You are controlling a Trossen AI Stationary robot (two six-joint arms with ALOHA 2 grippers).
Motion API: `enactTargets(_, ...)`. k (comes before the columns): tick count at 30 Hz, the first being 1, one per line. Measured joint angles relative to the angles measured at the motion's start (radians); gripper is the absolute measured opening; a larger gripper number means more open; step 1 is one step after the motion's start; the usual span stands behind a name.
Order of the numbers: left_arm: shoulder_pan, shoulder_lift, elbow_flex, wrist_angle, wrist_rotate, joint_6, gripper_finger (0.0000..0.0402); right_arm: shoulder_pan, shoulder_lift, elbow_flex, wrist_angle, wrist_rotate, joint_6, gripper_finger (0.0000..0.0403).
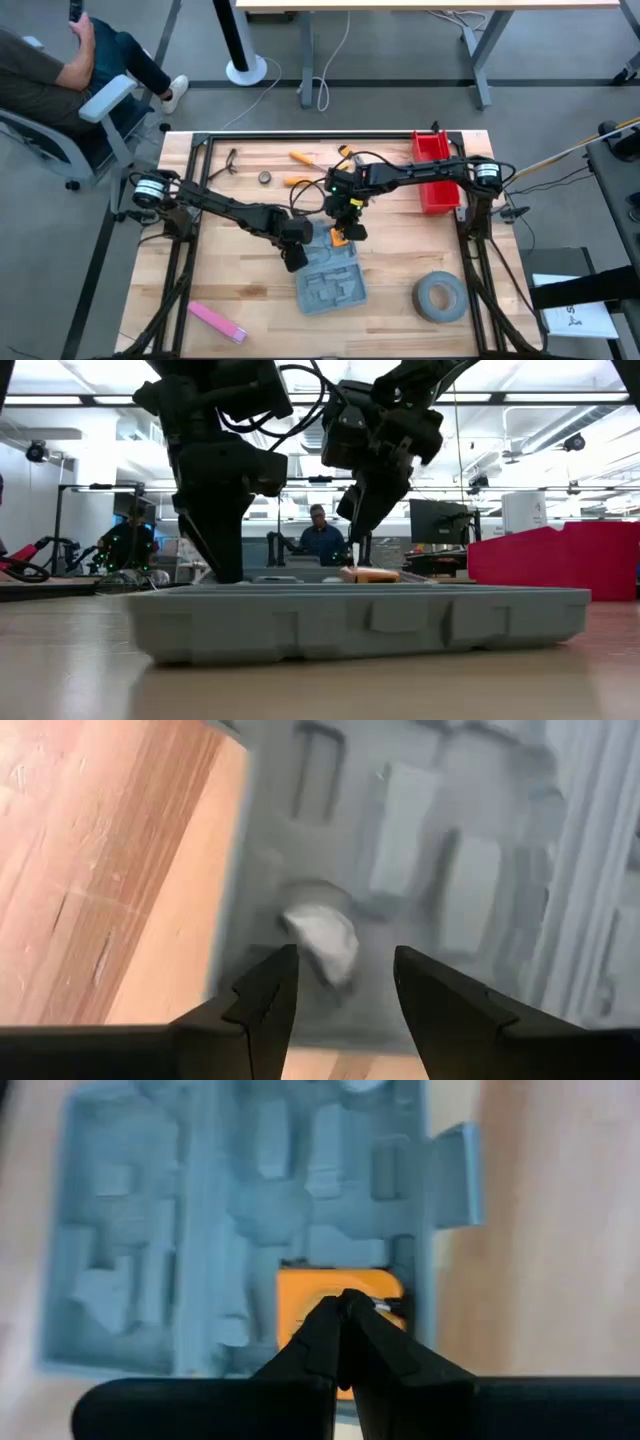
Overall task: Prefit tool cases
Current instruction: Remove the yellow measuring tape from the gray pre-fit tool case
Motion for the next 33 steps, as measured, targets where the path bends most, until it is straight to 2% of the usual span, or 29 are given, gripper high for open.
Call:
enactTargets(2, 0.0, 0.0, 0.0, 0.001, 0.0, 0.004, 0.017, 0.0, 0.0, 0.0, 0.011, -0.056, 0.015, 0.0)
enactTargets(11, 0.0, -0.004, 0.0, -0.001, -0.003, 0.015, 0.0176, 0.008, 0.0, -0.001, 0.055, -0.158, 0.054, 0.0)
enactTargets(24, 0.002, -0.006, 0.0, -0.001, -0.005, 0.018, 0.0185, 0.008, -0.003, -0.001, 0.099, -0.381, 0.066, 0.0)
enactTargets(33, 0.005, -0.006, 0.0, -0.015, -0.006, 0.022, 0.0173, 0.007, -0.003, -0.001, 0.104, -0.394, 0.045, 0.0)
